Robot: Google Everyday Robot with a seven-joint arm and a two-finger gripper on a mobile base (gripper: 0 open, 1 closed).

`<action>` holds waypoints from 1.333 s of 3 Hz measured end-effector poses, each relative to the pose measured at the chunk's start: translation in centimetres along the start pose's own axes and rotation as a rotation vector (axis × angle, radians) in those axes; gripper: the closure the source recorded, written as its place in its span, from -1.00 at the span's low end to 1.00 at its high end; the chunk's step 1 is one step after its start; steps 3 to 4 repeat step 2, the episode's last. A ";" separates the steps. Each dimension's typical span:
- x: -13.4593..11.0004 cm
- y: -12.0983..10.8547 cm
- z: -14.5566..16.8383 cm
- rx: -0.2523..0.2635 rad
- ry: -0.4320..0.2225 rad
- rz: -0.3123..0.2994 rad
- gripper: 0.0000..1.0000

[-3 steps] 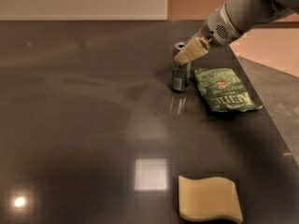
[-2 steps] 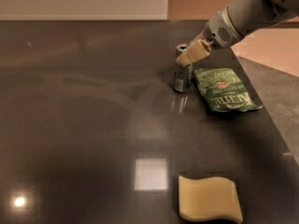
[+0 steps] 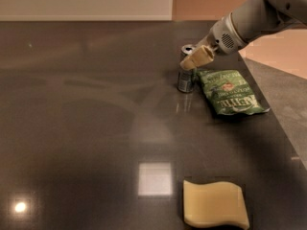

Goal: Move redbull can near green jalapeno chip bag

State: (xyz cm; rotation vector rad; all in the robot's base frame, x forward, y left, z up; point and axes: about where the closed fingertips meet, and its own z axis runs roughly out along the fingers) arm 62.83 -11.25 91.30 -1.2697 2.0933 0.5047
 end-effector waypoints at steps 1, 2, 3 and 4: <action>-0.1 0.1 0.2 -0.004 0.001 -0.001 -1.00; -0.1 0.1 0.2 -0.005 0.001 -0.001 -1.00; -0.1 0.1 0.2 -0.005 0.001 -0.001 -1.00; -0.1 0.1 0.2 -0.005 0.001 -0.001 -1.00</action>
Offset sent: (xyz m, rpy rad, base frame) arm 0.0002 0.0019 -0.0012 0.0000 0.0026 0.0033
